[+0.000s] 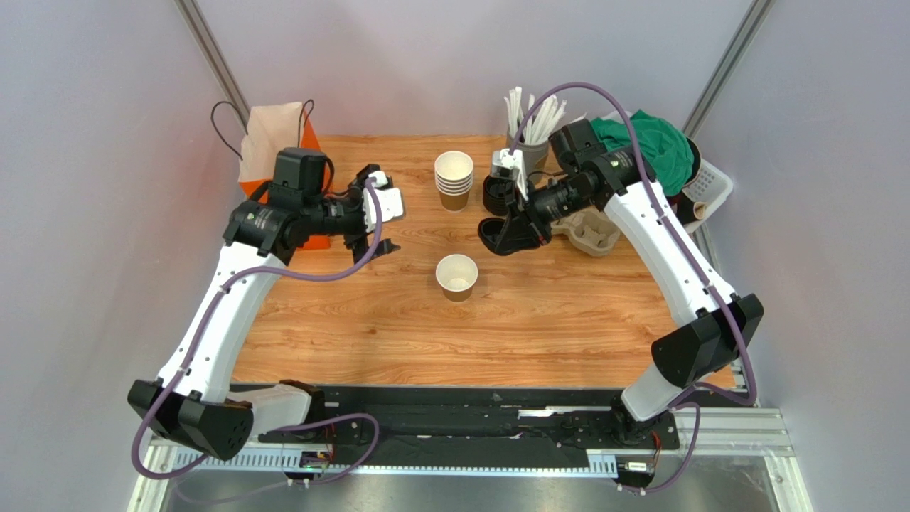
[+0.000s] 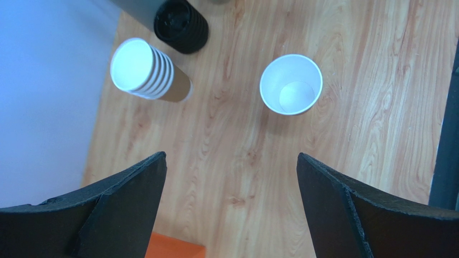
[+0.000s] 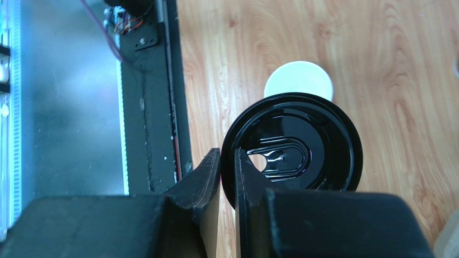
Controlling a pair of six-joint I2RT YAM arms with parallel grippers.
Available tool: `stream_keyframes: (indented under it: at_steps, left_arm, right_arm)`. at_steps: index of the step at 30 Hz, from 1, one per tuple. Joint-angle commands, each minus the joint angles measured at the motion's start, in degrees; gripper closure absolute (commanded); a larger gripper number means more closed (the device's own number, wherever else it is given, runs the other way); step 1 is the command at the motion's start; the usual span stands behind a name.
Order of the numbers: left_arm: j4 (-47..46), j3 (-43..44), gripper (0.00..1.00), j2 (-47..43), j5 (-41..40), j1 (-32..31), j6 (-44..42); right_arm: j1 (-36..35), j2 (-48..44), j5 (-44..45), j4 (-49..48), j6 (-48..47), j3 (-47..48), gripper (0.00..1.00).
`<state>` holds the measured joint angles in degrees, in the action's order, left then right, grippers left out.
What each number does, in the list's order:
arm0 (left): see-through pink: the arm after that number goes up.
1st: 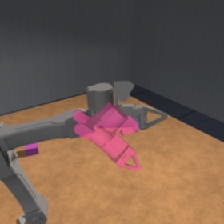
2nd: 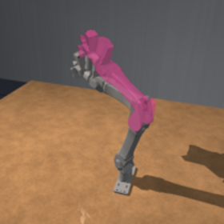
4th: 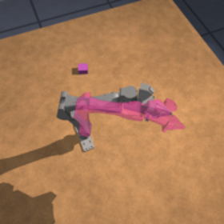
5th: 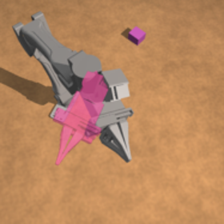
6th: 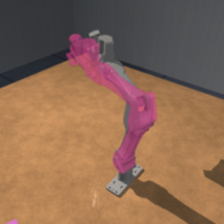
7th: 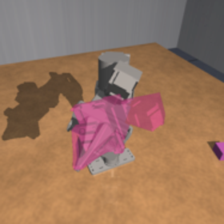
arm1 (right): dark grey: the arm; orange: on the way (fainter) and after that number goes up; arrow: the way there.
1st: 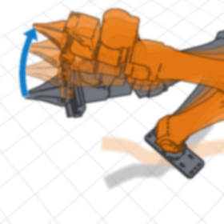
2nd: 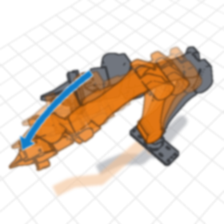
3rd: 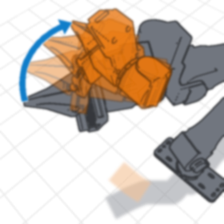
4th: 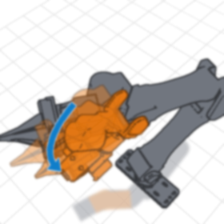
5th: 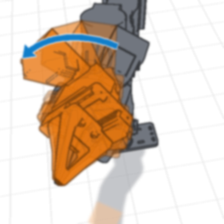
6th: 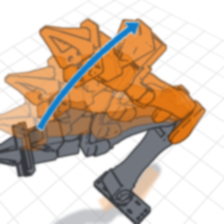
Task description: Pack the takeout coffee
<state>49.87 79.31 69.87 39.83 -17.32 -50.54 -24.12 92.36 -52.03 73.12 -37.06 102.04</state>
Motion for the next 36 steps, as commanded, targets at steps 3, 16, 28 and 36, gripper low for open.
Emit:
stream_keyframes:
  at_steps: [3,16,28,36]
  left_arm:
    - [15.6,9.5,0.01,-2.8,-7.4,-5.4,-16.1]
    - [-16.4,-11.4,0.01,-11.6,-7.3,-22.8,-21.8]
    - [-25.8,-5.0,0.01,-0.4,-9.4,-29.5,-23.0]
    - [-25.9,-5.9,0.01,0.7,-8.0,-33.0,-22.3]
  right_arm:
    - [-2.2,-3.5,-4.0,12.8,-8.3,2.3,0.85]
    - [-3.3,-14.1,-10.7,13.4,-9.6,-2.5,0.85]
    - [-5.4,-16.2,-11.6,13.4,-11.1,-8.8,0.85]
    - [-5.5,-15.5,-12.4,13.5,-13.1,-8.9,0.85]
